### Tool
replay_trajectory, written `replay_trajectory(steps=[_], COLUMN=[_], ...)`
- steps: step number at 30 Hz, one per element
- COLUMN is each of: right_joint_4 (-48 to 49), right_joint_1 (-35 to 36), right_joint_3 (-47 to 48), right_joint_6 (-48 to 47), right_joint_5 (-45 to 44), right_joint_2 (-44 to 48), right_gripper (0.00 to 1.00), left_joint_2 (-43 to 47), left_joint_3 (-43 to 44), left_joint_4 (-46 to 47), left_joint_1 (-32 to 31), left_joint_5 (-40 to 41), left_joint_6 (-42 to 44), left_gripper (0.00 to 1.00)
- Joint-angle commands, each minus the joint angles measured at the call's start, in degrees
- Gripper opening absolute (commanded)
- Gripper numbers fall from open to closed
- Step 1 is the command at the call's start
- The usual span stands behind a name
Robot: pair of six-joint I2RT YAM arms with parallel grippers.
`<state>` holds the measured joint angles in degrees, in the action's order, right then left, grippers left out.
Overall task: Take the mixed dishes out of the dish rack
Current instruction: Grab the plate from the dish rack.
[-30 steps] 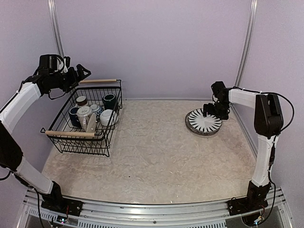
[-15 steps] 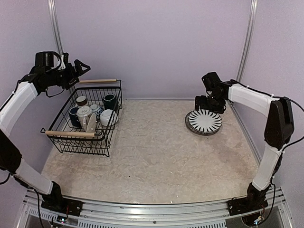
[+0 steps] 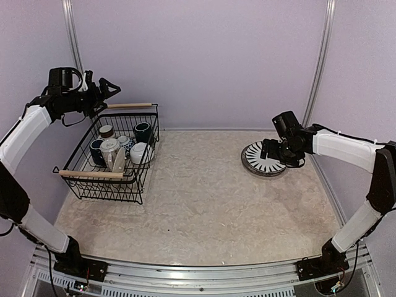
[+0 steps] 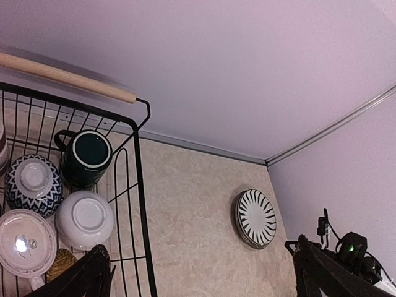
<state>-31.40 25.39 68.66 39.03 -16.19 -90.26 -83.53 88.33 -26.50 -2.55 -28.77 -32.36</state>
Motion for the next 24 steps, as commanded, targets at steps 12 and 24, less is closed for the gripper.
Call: replay_trajectory(steps=[12, 24], right_joint_4=[9.30, 11.69], right_joint_1=[-0.55, -0.35], right_joint_3=[2.57, 1.28], right_joint_6=[-8.83, -6.02], right_joint_5=[-0.88, 2.86], right_joint_2=[-2.79, -4.98], right_gripper=[1.00, 1.00], left_joint_2=[-5.23, -3.45], left_joint_3=[3.26, -5.26], left_joint_4=[-12.22, -19.54], left_joint_1=[-2.84, -13.60], left_joint_5=[9.85, 28.51], left_joint_6=[6.93, 11.99], left_gripper=[0.97, 0.93])
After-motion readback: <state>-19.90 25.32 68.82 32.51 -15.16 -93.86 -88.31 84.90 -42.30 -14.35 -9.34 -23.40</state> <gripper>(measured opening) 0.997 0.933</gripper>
